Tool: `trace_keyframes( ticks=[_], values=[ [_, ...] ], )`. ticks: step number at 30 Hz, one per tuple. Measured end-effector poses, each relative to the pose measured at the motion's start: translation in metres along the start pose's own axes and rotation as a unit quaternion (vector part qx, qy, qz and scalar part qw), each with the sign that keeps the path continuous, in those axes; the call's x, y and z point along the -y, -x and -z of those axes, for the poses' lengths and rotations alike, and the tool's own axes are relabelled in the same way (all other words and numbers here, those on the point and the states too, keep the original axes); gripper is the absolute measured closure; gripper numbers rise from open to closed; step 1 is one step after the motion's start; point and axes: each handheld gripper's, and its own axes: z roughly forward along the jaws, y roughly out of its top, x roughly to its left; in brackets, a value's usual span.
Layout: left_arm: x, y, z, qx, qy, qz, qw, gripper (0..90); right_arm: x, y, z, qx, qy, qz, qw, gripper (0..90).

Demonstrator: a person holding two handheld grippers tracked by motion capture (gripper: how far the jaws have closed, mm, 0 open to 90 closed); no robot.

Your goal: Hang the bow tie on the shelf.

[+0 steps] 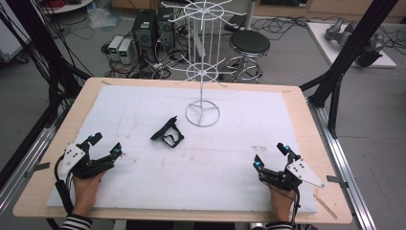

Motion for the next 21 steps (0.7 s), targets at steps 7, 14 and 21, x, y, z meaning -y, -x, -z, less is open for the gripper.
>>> trace_keyframes(
  ticks=[7, 14, 21],
  values=[
    [-0.001, -0.001, -0.001, -0.005, -0.007, 0.006, 0.9999, 15.7, 0.0, 0.0, 0.0, 0.002, -0.001, 0.002, 1.0, 5.8],
    [-0.003, -0.001, -0.005, 0.002, -0.029, 0.0, 0.9996, 13.9, 0.0, -0.001, 0.0, 0.003, -0.001, 0.002, 1.0, 5.8],
    [-0.02, -0.001, -0.01, 0.008, -0.053, -0.019, 0.9984, 13.9, 0.0, -0.001, 0.0, 0.002, -0.002, 0.0, 1.0, 5.8]
  ],
)
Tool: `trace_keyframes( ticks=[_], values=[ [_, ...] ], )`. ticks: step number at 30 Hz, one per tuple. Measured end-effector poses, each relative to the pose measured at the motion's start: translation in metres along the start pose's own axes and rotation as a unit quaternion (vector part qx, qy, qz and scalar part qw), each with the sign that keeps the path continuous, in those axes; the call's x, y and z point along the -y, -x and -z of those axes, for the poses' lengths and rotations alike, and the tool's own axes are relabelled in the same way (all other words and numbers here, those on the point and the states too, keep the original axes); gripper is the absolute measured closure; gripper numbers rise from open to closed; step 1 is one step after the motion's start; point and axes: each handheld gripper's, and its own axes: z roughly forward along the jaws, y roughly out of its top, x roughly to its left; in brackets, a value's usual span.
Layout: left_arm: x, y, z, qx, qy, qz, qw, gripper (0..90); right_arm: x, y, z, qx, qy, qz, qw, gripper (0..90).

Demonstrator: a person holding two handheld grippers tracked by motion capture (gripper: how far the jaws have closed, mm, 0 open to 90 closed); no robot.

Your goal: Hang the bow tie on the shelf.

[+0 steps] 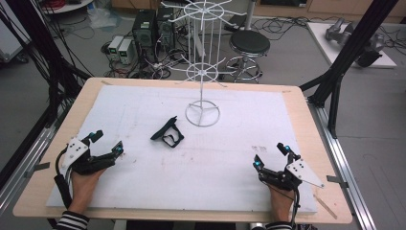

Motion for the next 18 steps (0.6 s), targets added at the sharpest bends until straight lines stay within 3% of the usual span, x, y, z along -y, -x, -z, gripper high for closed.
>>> trace_keyframes(
  ticks=[5, 11, 13, 18],
  values=[
    [-0.019, 0.003, -0.007, 0.019, -0.008, -0.017, 0.9997, 13.8, 0.0, 0.0, 0.0, 0.0, 0.0, 0.0, 1.0, 5.8],
    [-0.03, 0.009, -0.017, 0.039, -0.025, -0.034, 0.9983, 13.9, 0.0, 0.0, 0.0, 0.0, 0.001, 0.0, 1.0, 5.8],
    [-0.036, 0.013, -0.024, 0.049, -0.045, -0.046, 0.9967, 13.9, 0.0, 0.001, -0.001, 0.001, 0.002, 0.003, 1.0, 5.8],
    [-0.041, 0.02, -0.034, 0.069, -0.066, -0.053, 0.9941, 13.9, 0.0, 0.0, 0.0, 0.001, 0.001, 0.0, 1.0, 5.8]
  ],
)
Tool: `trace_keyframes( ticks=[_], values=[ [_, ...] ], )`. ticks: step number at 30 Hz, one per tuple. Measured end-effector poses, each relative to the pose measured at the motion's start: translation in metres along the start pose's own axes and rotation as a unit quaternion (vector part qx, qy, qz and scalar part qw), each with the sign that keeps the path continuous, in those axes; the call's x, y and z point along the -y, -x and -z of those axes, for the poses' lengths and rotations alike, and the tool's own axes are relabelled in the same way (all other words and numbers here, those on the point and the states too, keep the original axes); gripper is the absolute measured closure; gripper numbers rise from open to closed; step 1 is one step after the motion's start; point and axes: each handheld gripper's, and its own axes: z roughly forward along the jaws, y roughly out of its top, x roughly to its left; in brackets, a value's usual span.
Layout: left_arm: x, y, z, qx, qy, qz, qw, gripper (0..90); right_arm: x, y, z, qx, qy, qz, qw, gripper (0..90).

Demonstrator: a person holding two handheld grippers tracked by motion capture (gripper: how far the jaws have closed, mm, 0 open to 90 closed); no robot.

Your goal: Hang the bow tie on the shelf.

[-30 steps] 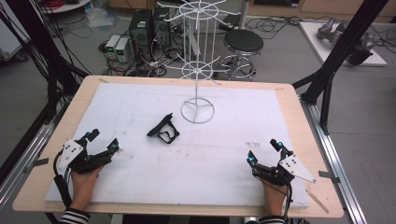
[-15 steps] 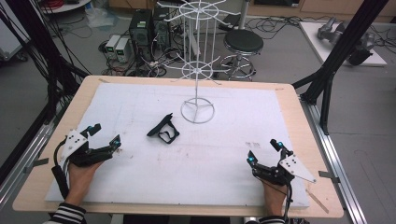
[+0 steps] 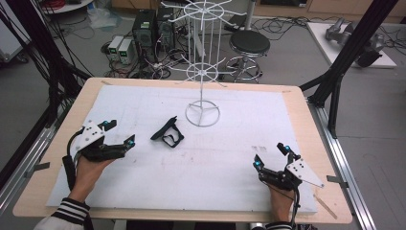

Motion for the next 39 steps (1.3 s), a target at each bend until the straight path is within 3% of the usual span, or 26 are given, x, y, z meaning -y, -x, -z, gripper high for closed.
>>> trace_keyframes(
  ticks=[4, 9, 13, 24, 26, 28, 30, 32, 33, 35, 39],
  values=[
    [-0.008, 0.007, -0.015, 0.013, -0.036, -0.02, 0.9991, 13.9, 0.0, 0.0, 0.0, 0.0, 0.001, 0.003, 1.0, 5.8],
    [-0.012, 0.013, -0.027, 0.034, -0.056, -0.024, 0.9976, 14.0, 0.0, 0.0, 0.0, 0.0, 0.0, 0.0, 1.0, 5.8],
    [-0.017, 0.018, -0.042, 0.043, -0.092, -0.039, 0.9941, 14.2, 0.0, 0.001, 0.0, 0.0, 0.002, 0.003, 1.0, 5.8],
    [-0.02, 0.021, -0.064, 0.053, -0.14, -0.056, 0.9872, 16.0, 0.0, 0.0, 0.0, 0.0, 0.001, -0.001, 1.0, 5.8],
    [-0.019, 0.022, -0.07, 0.051, -0.16, -0.071, 0.9833, 17.8, 0.0, 0.0, 0.0, 0.0, 0.002, -0.001, 1.0, 5.8],
    [-0.019, 0.023, -0.072, 0.049, -0.167, -0.074, 0.982, 18.5, 0.0, 0.0, 0.0, 0.0, 0.002, -0.001, 1.0, 5.8],
    [-0.018, 0.024, -0.077, 0.046, -0.183, -0.083, 0.9786, 18.7, 0.0, 0.001, 0.0, 0.0, 0.003, 0.0, 1.0, 5.8],
    [-0.017, 0.024, -0.08, 0.046, -0.19, -0.082, 0.9772, 19.9, 0.0, 0.0, 0.0, 0.0, 0.002, -0.001, 1.0, 5.8],
    [-0.016, 0.024, -0.081, 0.043, -0.199, -0.088, 0.975, 19.9, 0.0, 0.001, 0.0, 0.0, 0.003, 0.0, 1.0, 5.8],
    [-0.015, 0.024, -0.084, 0.041, -0.204, -0.086, 0.9742, 20.0, 0.0, 0.001, 0.0, 0.0, 0.003, 0.0, 1.0, 5.8],
    [-0.01, 0.025, -0.09, 0.044, -0.221, -0.087, 0.9704, 20.2, 0.0, 0.001, 0.0, 0.0, 0.003, -0.002, 1.0, 5.8]
  ],
)
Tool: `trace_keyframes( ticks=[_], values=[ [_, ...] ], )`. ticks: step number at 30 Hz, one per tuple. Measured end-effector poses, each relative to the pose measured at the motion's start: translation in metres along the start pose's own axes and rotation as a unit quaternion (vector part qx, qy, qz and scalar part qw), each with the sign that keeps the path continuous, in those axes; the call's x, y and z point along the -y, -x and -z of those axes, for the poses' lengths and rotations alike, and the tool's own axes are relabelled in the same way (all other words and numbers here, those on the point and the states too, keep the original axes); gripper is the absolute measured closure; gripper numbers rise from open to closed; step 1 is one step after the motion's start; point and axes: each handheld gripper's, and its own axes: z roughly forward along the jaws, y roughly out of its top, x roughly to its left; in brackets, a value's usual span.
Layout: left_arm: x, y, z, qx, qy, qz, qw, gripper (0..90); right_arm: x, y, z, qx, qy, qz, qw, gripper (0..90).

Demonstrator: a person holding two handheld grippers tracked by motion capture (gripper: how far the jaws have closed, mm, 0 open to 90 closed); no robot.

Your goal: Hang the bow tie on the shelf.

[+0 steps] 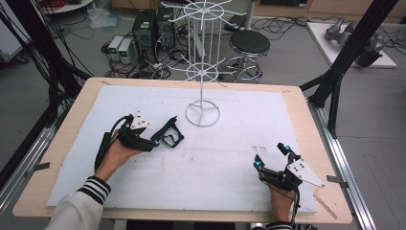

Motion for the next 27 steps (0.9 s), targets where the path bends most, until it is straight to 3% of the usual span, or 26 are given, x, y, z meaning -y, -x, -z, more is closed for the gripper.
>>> trace_keyframes(
  ticks=[8, 25, 27],
  values=[
    [0.0, 0.002, -0.012, 0.002, -0.025, -0.002, 0.9997, 22.3, 0.0, 0.0, 0.0, 0.0, 0.0, -0.001, 1.0, 5.8],
    [-0.005, 0.009, -0.022, -0.008, -0.052, -0.005, 0.9986, 41.2, 0.0, 0.0, 0.0, 0.0, -0.001, -0.002, 1.0, 5.8],
    [-0.005, 0.009, -0.022, -0.005, -0.05, 0.002, 0.9988, 45.2, 0.0, 0.0, 0.0, -0.001, 0.0, -0.001, 1.0, 5.8]
  ],
)
